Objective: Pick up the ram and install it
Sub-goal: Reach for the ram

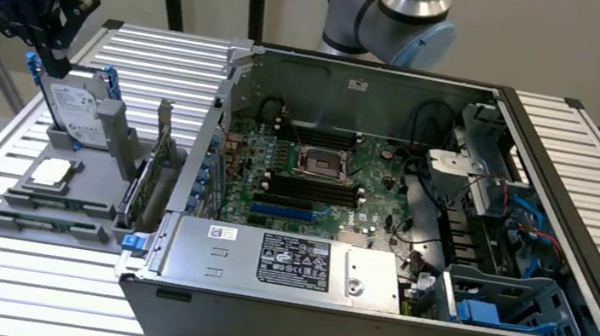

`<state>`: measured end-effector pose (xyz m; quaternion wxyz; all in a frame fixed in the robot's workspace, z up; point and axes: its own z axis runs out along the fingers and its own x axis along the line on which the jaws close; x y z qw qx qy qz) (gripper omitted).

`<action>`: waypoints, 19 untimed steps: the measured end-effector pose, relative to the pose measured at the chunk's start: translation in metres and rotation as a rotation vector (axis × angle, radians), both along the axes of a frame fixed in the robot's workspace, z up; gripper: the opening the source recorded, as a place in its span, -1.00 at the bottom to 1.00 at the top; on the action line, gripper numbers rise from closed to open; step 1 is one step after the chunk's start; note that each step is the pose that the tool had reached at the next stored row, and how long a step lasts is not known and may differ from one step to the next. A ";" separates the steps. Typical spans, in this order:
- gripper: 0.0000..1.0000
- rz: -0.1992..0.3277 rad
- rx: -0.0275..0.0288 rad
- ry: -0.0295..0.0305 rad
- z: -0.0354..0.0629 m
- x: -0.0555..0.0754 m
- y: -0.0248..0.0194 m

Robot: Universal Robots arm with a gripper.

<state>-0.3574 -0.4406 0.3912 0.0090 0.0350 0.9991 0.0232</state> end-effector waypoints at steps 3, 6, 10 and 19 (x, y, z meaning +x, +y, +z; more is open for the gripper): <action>-0.79 0.000 0.0000 0.0038 -0.0022 -0.001 -0.0081; -0.79 0.000 -0.0001 0.0090 -0.0049 -0.002 -0.0167; -0.79 0.000 -0.0001 0.0162 -0.0086 -0.003 -0.0281; -0.79 0.000 -0.0002 0.0303 -0.0164 -0.007 -0.0477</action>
